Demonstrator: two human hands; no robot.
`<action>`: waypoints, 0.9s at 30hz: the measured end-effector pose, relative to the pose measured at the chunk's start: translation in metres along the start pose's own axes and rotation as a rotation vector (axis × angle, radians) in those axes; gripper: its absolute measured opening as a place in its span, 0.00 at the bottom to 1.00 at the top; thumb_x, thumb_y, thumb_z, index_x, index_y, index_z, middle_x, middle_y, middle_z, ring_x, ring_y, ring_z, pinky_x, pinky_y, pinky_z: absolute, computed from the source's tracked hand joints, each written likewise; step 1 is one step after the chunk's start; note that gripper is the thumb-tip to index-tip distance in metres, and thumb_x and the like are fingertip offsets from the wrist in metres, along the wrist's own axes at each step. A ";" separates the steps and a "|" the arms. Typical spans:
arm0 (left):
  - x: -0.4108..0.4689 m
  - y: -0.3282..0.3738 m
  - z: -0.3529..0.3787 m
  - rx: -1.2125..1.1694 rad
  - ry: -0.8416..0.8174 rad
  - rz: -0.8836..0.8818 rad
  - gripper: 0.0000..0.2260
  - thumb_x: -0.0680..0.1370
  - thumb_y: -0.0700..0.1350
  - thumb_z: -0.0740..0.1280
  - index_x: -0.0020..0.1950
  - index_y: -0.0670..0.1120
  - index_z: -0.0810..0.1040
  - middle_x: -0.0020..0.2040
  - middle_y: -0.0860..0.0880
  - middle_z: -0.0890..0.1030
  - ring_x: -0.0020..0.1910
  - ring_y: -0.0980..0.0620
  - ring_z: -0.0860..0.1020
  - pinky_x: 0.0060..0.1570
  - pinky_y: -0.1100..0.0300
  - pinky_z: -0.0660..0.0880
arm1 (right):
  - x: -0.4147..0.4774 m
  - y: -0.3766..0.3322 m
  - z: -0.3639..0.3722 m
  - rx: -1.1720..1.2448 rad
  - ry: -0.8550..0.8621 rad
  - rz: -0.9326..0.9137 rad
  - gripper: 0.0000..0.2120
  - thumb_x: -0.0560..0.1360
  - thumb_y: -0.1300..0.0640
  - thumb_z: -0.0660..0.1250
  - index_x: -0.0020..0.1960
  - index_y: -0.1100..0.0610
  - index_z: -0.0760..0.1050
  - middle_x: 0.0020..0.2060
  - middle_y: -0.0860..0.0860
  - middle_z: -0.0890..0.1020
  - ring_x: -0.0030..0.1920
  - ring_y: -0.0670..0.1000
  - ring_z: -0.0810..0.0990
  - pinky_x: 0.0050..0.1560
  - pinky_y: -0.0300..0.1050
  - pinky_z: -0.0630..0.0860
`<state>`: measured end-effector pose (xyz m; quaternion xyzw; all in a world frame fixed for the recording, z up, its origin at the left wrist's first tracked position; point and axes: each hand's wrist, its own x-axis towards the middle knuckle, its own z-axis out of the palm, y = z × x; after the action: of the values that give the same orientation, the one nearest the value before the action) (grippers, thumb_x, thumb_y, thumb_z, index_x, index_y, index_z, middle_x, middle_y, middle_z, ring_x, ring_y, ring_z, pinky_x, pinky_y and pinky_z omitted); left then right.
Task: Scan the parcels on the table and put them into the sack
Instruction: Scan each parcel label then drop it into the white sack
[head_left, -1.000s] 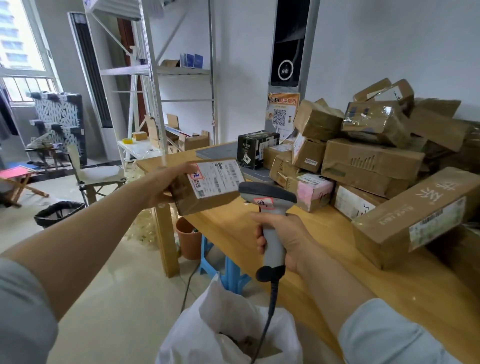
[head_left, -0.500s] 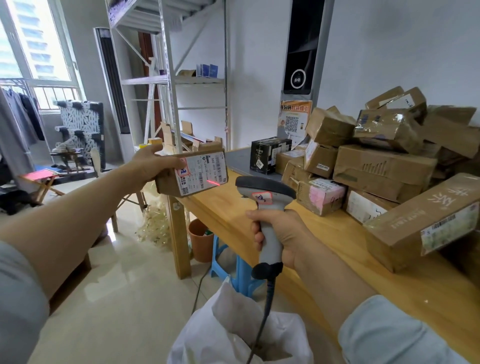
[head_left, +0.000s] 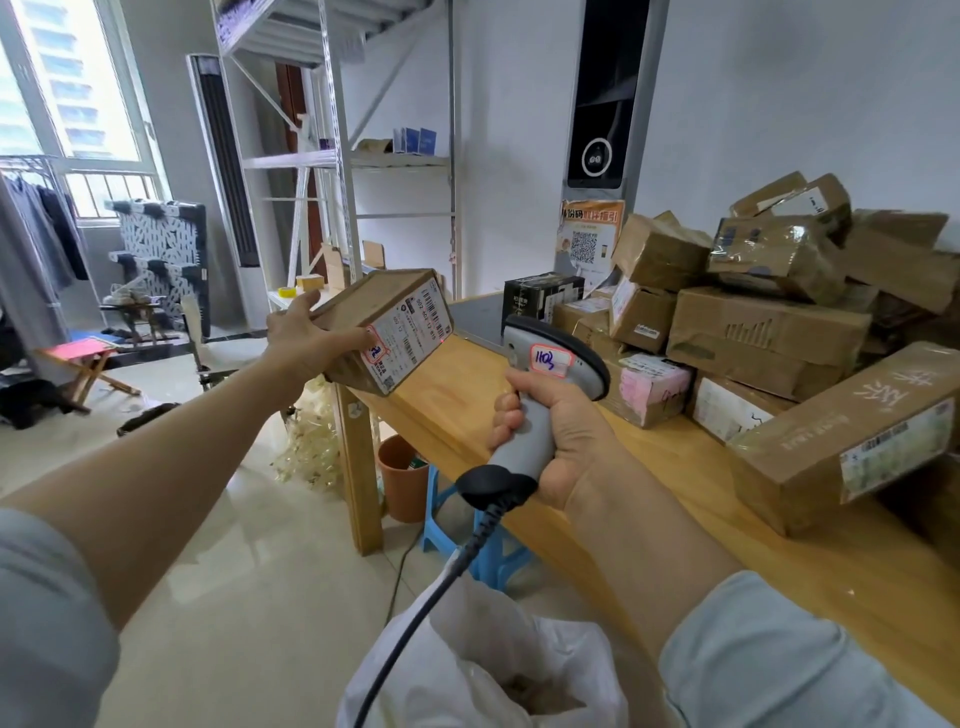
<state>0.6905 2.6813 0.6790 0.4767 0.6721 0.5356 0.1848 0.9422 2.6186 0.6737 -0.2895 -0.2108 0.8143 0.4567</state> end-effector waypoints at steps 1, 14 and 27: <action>0.000 0.000 -0.001 0.006 0.002 0.006 0.41 0.68 0.45 0.77 0.76 0.49 0.60 0.70 0.42 0.60 0.67 0.41 0.67 0.61 0.45 0.75 | 0.000 0.000 0.000 0.005 0.002 -0.006 0.10 0.75 0.62 0.66 0.36 0.59 0.69 0.24 0.51 0.73 0.19 0.45 0.69 0.22 0.32 0.68; 0.003 -0.010 -0.001 0.007 0.024 0.022 0.41 0.68 0.46 0.77 0.76 0.48 0.60 0.71 0.42 0.59 0.67 0.42 0.67 0.60 0.46 0.75 | 0.001 0.006 0.003 -0.004 0.011 -0.005 0.10 0.75 0.62 0.67 0.37 0.58 0.69 0.24 0.50 0.73 0.19 0.45 0.69 0.21 0.33 0.69; 0.002 -0.023 -0.004 0.016 0.009 0.000 0.42 0.67 0.48 0.78 0.76 0.49 0.61 0.70 0.43 0.61 0.66 0.42 0.69 0.60 0.46 0.76 | 0.006 0.016 0.002 -0.005 0.029 0.002 0.10 0.75 0.62 0.67 0.37 0.58 0.69 0.24 0.51 0.73 0.19 0.46 0.69 0.23 0.33 0.69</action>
<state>0.6765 2.6815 0.6607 0.4758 0.6772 0.5325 0.1776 0.9289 2.6156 0.6638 -0.3027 -0.2059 0.8100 0.4581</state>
